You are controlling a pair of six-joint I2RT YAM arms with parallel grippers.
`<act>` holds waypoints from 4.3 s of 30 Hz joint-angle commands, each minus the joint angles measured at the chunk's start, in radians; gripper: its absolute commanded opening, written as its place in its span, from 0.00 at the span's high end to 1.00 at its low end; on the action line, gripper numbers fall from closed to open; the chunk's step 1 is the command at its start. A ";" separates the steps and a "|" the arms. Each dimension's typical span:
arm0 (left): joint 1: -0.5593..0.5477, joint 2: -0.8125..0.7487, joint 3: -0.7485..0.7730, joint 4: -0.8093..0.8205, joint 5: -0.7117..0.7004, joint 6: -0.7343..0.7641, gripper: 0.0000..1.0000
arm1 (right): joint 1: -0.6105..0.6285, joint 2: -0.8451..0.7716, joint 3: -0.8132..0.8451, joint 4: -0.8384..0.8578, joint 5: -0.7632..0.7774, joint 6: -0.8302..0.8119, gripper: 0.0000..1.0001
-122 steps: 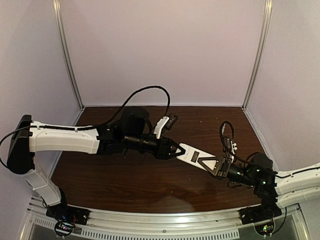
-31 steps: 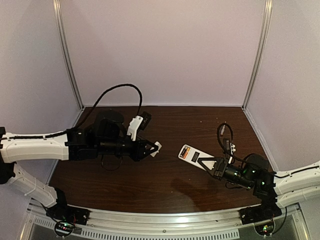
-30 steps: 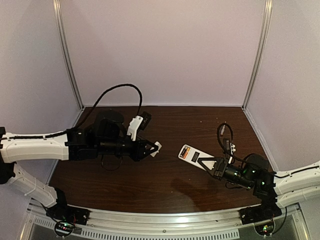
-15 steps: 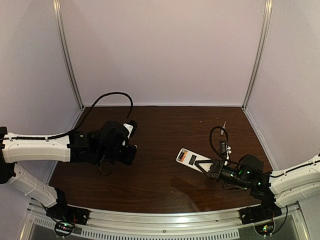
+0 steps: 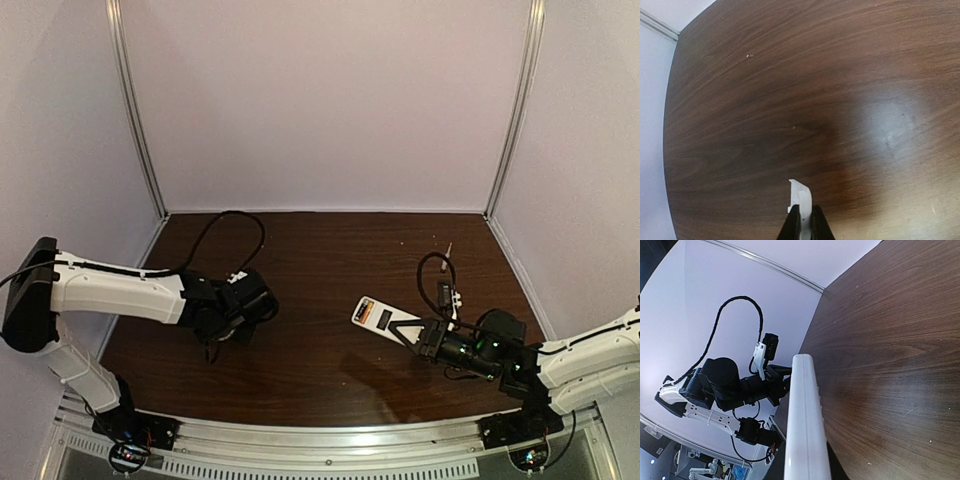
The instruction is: Unload the batteries from the remote control
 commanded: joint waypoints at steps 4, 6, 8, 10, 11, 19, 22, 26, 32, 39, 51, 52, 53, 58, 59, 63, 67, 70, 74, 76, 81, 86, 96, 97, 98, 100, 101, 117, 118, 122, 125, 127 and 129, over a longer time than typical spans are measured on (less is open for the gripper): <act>0.064 0.081 -0.002 -0.046 -0.049 -0.059 1.00 | 0.000 -0.001 0.027 0.019 0.007 -0.027 1.00; 0.075 0.095 -0.012 -0.036 -0.045 -0.063 1.00 | 0.001 -0.008 0.027 0.011 0.009 -0.029 1.00; 0.080 0.114 -0.021 -0.022 -0.038 -0.065 1.00 | 0.000 -0.015 0.026 0.005 0.012 -0.031 1.00; 0.081 0.131 -0.027 -0.014 -0.031 -0.070 1.00 | -0.001 -0.022 0.024 -0.003 0.016 -0.033 1.00; 0.080 0.142 -0.028 -0.011 -0.029 -0.073 1.00 | 0.001 -0.025 0.024 -0.005 0.017 -0.033 1.00; 0.081 0.235 -0.017 0.033 0.005 -0.072 1.00 | -0.001 -0.029 0.024 -0.010 0.020 -0.034 1.00; 0.080 0.269 -0.006 0.048 0.024 -0.072 1.00 | -0.001 -0.026 0.024 -0.007 0.019 -0.035 1.00; 0.080 0.299 0.003 0.083 0.062 -0.061 1.00 | -0.001 -0.022 0.023 -0.004 0.020 -0.033 1.00; 0.080 0.308 0.006 0.121 0.101 -0.054 1.00 | -0.001 -0.028 0.018 -0.005 0.020 -0.033 1.00; 0.081 0.294 0.016 0.157 0.172 -0.016 1.00 | 0.000 -0.038 0.015 -0.011 0.022 -0.034 1.00; 0.103 0.220 -0.037 0.249 0.282 0.027 1.00 | 0.000 -0.043 0.009 -0.010 0.021 -0.029 1.00; 0.105 0.220 -0.037 0.250 0.284 0.028 1.00 | 0.000 -0.045 0.009 -0.010 0.020 -0.029 1.00; 0.104 0.220 -0.035 0.249 0.285 0.029 1.00 | -0.001 -0.046 0.009 -0.010 0.019 -0.027 1.00; 0.104 0.216 -0.013 0.242 0.290 0.044 0.97 | -0.001 -0.054 0.009 -0.016 0.023 -0.028 1.00; 0.104 0.214 -0.007 0.241 0.291 0.047 0.94 | 0.000 -0.054 0.009 -0.018 0.023 -0.028 1.00; 0.104 0.208 0.021 0.228 0.297 0.060 0.73 | 0.000 -0.057 0.009 -0.021 0.024 -0.029 1.00; 0.103 0.204 0.053 0.204 0.291 0.068 0.64 | -0.001 -0.059 0.007 -0.021 0.024 -0.030 1.00; 0.103 0.194 0.077 0.183 0.290 0.078 0.62 | 0.000 -0.064 0.006 -0.025 0.026 -0.030 1.00; 0.100 0.162 0.096 0.173 0.296 0.091 0.59 | -0.001 -0.074 0.006 -0.034 0.027 -0.030 1.00; 0.098 0.141 0.099 0.175 0.296 0.096 0.59 | 0.000 -0.080 0.004 -0.038 0.029 -0.032 1.00; 0.070 0.088 0.086 0.210 0.290 0.141 0.58 | 0.000 -0.095 0.002 -0.050 0.035 -0.033 1.00; 0.032 0.014 0.061 0.247 0.249 0.176 0.53 | -0.001 -0.107 0.000 -0.054 0.038 -0.033 1.00; 0.011 -0.209 -0.137 0.505 0.346 0.240 0.23 | 0.000 -0.066 -0.003 -0.010 0.063 -0.019 1.00; 0.010 -0.222 -0.152 0.525 0.350 0.246 0.17 | 0.001 -0.059 -0.002 -0.005 0.066 -0.017 1.00; 0.011 -0.236 -0.163 0.543 0.357 0.252 0.12 | 0.000 -0.052 0.000 0.003 0.066 -0.015 1.00; 0.010 -0.252 -0.183 0.579 0.373 0.267 0.03 | 0.001 -0.035 0.005 0.024 0.096 -0.007 1.00; 0.010 -0.256 -0.187 0.596 0.377 0.271 0.03 | 0.001 -0.025 0.009 0.036 0.101 -0.005 1.00; 0.010 -0.280 -0.296 0.822 0.326 0.364 0.08 | -0.003 0.099 0.216 -0.196 0.014 -0.144 1.00; 0.011 -0.286 -0.306 0.834 0.322 0.363 0.08 | -0.004 0.098 0.228 -0.231 -0.001 -0.161 1.00; 0.011 -0.289 -0.350 0.892 0.278 0.338 0.08 | -0.020 0.099 0.243 -0.304 -0.083 -0.182 1.00; 0.011 -0.274 -0.369 0.928 0.265 0.340 0.08 | -0.048 0.135 0.287 -0.395 -0.186 -0.189 1.00; 0.011 -0.262 -0.369 0.936 0.259 0.346 0.08 | -0.066 0.187 0.320 -0.417 -0.295 -0.189 1.00; 0.012 -0.251 -0.369 0.942 0.250 0.351 0.08 | -0.081 0.249 0.352 -0.420 -0.393 -0.185 1.00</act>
